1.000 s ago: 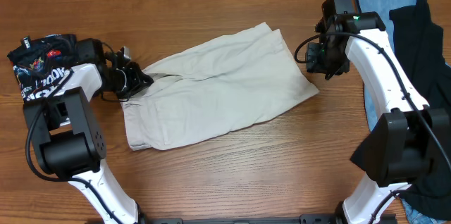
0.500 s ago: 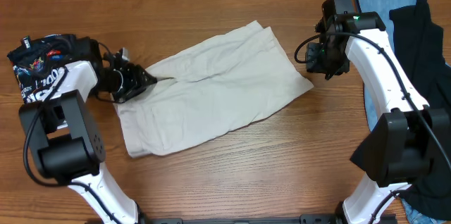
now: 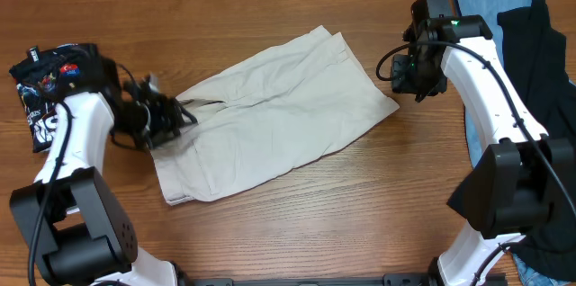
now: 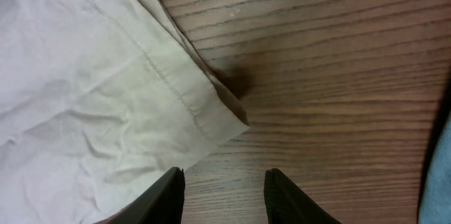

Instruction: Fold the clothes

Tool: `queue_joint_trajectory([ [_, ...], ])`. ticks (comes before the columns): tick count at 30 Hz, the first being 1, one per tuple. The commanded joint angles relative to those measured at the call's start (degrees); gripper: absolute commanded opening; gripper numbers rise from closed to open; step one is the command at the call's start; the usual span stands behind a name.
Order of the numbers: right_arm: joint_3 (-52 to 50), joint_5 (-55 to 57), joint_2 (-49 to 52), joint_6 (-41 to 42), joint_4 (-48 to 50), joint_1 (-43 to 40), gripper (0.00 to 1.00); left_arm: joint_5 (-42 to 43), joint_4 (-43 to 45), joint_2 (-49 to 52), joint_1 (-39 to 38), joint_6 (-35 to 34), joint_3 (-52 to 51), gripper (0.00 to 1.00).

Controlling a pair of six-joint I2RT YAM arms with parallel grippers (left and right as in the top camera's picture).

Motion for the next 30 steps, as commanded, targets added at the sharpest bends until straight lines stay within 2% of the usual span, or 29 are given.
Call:
queue_joint_trajectory([
  [1, -0.17, 0.57, 0.24, -0.15, 0.15, 0.04, 0.41, 3.58, 3.41, 0.83, -0.39, 1.38, -7.63, 0.55],
  [8, -0.17, 0.57, 0.24, -0.13, -0.44, 0.04, 0.41, 3.17, 10.93, 0.83, -0.37, 0.68, -19.19, 0.55],
  [11, -0.2, 0.57, 0.24, -0.15, -0.68, 0.04, 0.41, -0.61, 15.32, 0.83, -0.33, -2.14, -22.71, 0.55],
  [16, -0.17, 0.57, 0.24, -0.15, -0.66, 0.04, 0.41, -5.84, 23.02, 0.83, -0.33, -5.4, -26.77, 0.63],
  [20, -0.17, 0.57, 0.24, -0.15, -0.68, 0.04, 0.41, -5.77, 25.77, 0.83, -0.33, -5.73, -27.15, 0.66],
  [26, -0.17, 0.57, 0.24, -0.15, -0.68, 0.04, 0.41, 6.25, 25.57, 0.72, -0.33, -3.72, -26.64, 0.66],
  [30, -0.17, 0.57, 0.24, -0.17, -0.7, 0.04, 0.4, 21.66, 18.32, -1.25, -0.35, 4.59, -25.16, 0.67],
])
